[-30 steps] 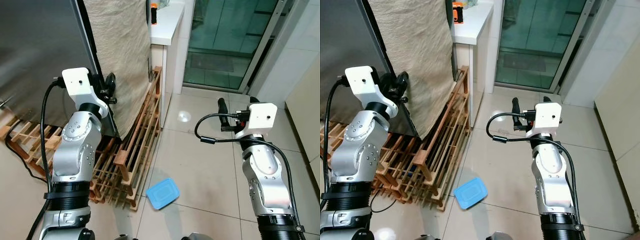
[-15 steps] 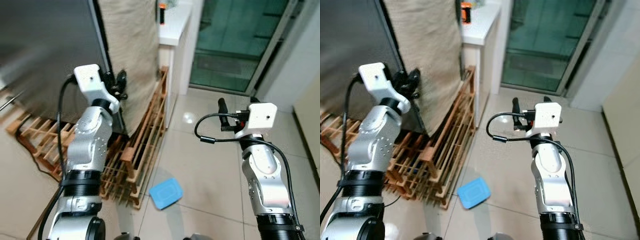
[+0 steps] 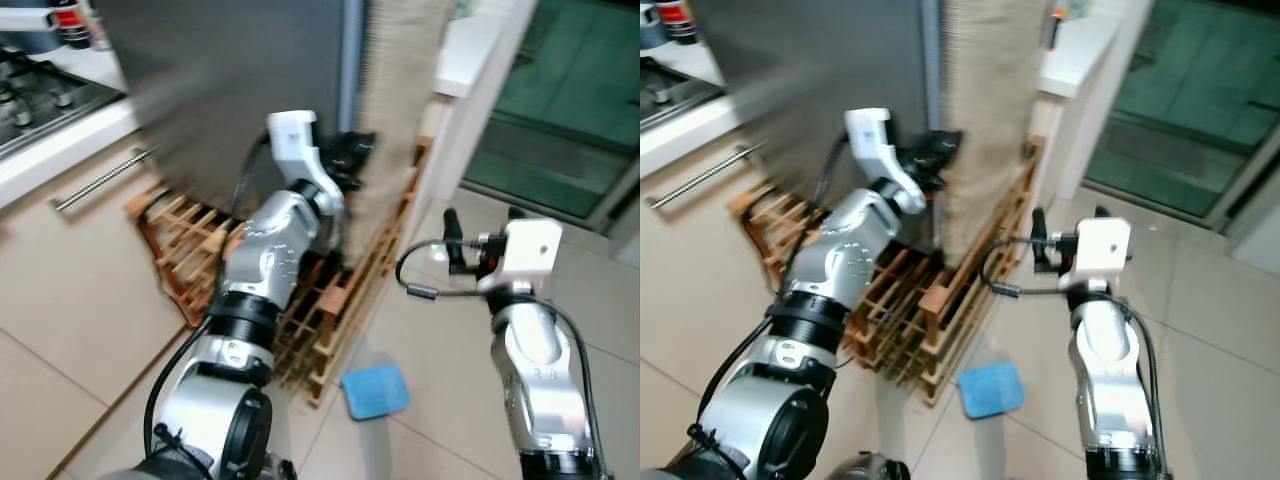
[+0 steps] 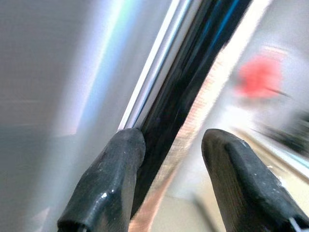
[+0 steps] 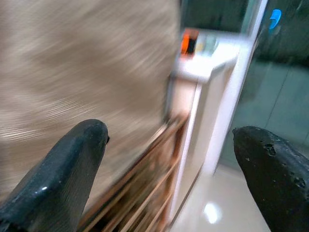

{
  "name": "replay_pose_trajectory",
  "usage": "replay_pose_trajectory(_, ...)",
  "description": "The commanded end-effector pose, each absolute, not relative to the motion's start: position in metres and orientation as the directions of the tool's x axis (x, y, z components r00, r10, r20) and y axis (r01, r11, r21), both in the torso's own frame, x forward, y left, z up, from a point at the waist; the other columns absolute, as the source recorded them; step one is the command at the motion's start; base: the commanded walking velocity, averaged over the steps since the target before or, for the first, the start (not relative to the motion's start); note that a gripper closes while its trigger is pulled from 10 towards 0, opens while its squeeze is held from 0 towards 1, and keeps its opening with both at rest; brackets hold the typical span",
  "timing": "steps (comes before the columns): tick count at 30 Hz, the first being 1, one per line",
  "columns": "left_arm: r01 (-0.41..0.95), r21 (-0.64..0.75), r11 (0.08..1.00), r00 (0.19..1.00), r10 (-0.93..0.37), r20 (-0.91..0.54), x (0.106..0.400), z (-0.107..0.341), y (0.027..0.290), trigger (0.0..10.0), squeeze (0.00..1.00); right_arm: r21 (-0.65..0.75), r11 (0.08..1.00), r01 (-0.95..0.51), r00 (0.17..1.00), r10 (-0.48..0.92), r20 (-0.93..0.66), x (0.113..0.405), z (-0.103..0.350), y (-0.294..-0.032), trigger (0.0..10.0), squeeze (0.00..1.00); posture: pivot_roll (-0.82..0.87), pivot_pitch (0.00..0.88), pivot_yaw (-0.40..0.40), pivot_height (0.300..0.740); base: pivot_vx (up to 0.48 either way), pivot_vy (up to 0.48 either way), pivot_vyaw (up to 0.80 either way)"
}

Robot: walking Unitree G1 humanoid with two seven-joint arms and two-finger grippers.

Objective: Restocking fridge

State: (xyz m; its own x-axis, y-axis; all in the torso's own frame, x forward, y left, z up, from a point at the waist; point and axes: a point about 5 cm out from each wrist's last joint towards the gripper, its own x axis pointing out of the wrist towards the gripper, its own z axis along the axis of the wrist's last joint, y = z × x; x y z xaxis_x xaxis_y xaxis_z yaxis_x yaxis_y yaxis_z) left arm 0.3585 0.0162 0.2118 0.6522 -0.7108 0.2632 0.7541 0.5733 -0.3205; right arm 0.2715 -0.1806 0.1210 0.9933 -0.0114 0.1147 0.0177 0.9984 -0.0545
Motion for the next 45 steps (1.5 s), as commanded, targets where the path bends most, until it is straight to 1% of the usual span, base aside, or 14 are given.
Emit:
replay_pose_trajectory(1, 0.959, -0.194, 0.208, 0.275, -0.856, 0.438, 0.313, 0.273, -0.077, 10.0, 0.0, -0.047, 0.995, 0.084, 0.993, -0.079, 0.091, 0.265, 0.117, -0.193, 10.0, 0.0, -0.36, 0.0, 0.07, 0.732, 0.0, 0.0, 0.0)
replay_pose_trajectory(3, 0.985, -0.164, 0.055, 0.125, -0.881, 0.456, 0.291, 0.279, -0.098, 10.0, 0.0, -0.042, 0.991, 0.124, 0.988, -0.119, 0.1, 0.265, 0.119, -0.199, 10.0, 0.0, -0.39, 0.0, 0.092, 0.732, 0.0, 0.0, 0.0)
replay_pose_trajectory(7, 0.991, -0.128, -0.038, 0.028, -0.881, 0.472, 0.277, 0.282, -0.098, 10.0, 0.0, -0.052, 0.989, 0.135, 0.984, -0.128, 0.123, 0.266, 0.125, -0.202, 10.0, 0.0, -0.39, 0.0, 0.093, 0.732, 0.0, 0.0, 0.0)
replay_pose_trajectory(11, 0.98, -0.162, 0.119, 0.183, -0.859, 0.479, 0.305, 0.279, -0.066, 10.0, 0.0, -0.054, 0.991, 0.122, 0.985, -0.114, 0.129, 0.268, 0.127, -0.2, 10.0, 0.0, -0.35, 0.0, 0.074, 0.732, 0.0, 0.0, 0.0)
replay_pose_trajectory(12, 0.946, -0.194, 0.258, 0.321, -0.821, 0.472, 0.325, 0.271, -0.034, 10.0, 0.0, -0.056, 0.994, 0.096, 0.986, -0.087, 0.145, 0.272, 0.131, -0.194, 10.0, 0.0, -0.32, 0.0, 0.06, 0.732, 0.0, 0.0, 0.0)
replay_pose_trajectory(14, 0.934, -0.192, 0.302, 0.358, -0.811, 0.463, 0.33, 0.268, -0.023, 10.0, 0.0, -0.057, 0.995, 0.087, 0.986, -0.077, 0.151, 0.274, 0.133, -0.192, 10.0, 0.0, -0.32, 0.0, 0.06, 0.732, 0.0, 0.0, 0.0)
replay_pose_trajectory(15, 0.813, -0.2, 0.548, 0.577, -0.709, 0.405, 0.35, 0.251, 0.028, 10.0, 0.0, -0.048, 0.997, 0.061, 0.985, -0.052, 0.167, 0.281, 0.139, -0.187, 10.0, 0.0, -0.27, 0.0, 0.05, 0.732, 0.0, 0.0, 0.0)
replay_pose_trajectory(19, 0.677, -0.199, 0.708, 0.722, -0.587, 0.368, 0.355, 0.238, 0.076, 10.0, 0.0, -0.04, 0.998, 0.039, 0.983, -0.031, 0.181, 0.287, 0.145, -0.183, 10.0, 0.0, -0.24, 0.0, 0.041, 0.732, 0.0, 0.0, 0.0)
replay_pose_trajectory(21, 0.412, -0.217, 0.885, 0.892, -0.344, 0.292, 0.349, 0.211, 0.144, 10.0, 0.0, -0.025, 0.999, 0.032, 0.985, -0.027, 0.172, 0.297, 0.147, -0.183, 10.0, 0.0, -0.19, 0.0, 0.021, 0.732, 0.0, 0.0, 0.0)
replay_pose_trajectory(22, 0.412, -0.217, 0.885, 0.892, -0.344, 0.292, 0.349, 0.211, 0.144, 10.0, 0.0, -0.025, 0.999, 0.032, 0.985, -0.027, 0.172, 0.297, 0.147, -0.183, 10.0, 0.0, -0.19, 0.0, 0.021, 0.732, 0.0, 0.0, 0.0)
replay_pose_trajectory(24, 0.134, -0.245, 0.96, 0.975, -0.084, 0.206, 0.328, 0.184, 0.204, 10.0, 0.0, 0.006, 1.0, 0.021, 0.989, -0.022, 0.144, 0.31, 0.146, -0.183, 10.0, 0.0, -0.19, 0.0, 0.021, 0.732, 0.0, 0.0, 0.61)
replay_pose_trajectory(27, 0.018, -0.165, 0.986, 0.989, 0.006, 0.149, 0.305, 0.163, 0.229, 10.0, 0.0, -0.026, 0.999, -0.02, 0.993, 0.023, 0.116, 0.318, 0.143, -0.174, 10.0, 0.0, -0.14, 0.004, -0.012, 0.732, 0.0, 0.0, 0.61)
replay_pose_trajectory(36, -0.168, -0.1, 0.981, 0.979, 0.178, 0.1, 0.296, 0.16, 0.224, 10.0, 0.0, 0.065, 0.99, -0.125, 0.987, 0.117, 0.11, 0.345, 0.15, -0.14, 10.0, 0.0, -0.08, 0.01, -0.053, 0.732, 0.0, 0.0, 0.53)
replay_pose_trajectory(45, -0.102, -0.133, 0.986, 0.985, 0.119, 0.123, 0.303, 0.17, 0.215, 10.0, 0.0, 0.127, 0.982, -0.14, 0.986, 0.127, 0.108, 0.348, 0.149, -0.133, 10.0, 0.0, -0.09, 0.0, -0.034, 0.732, 0.0, 0.194, 0.52)
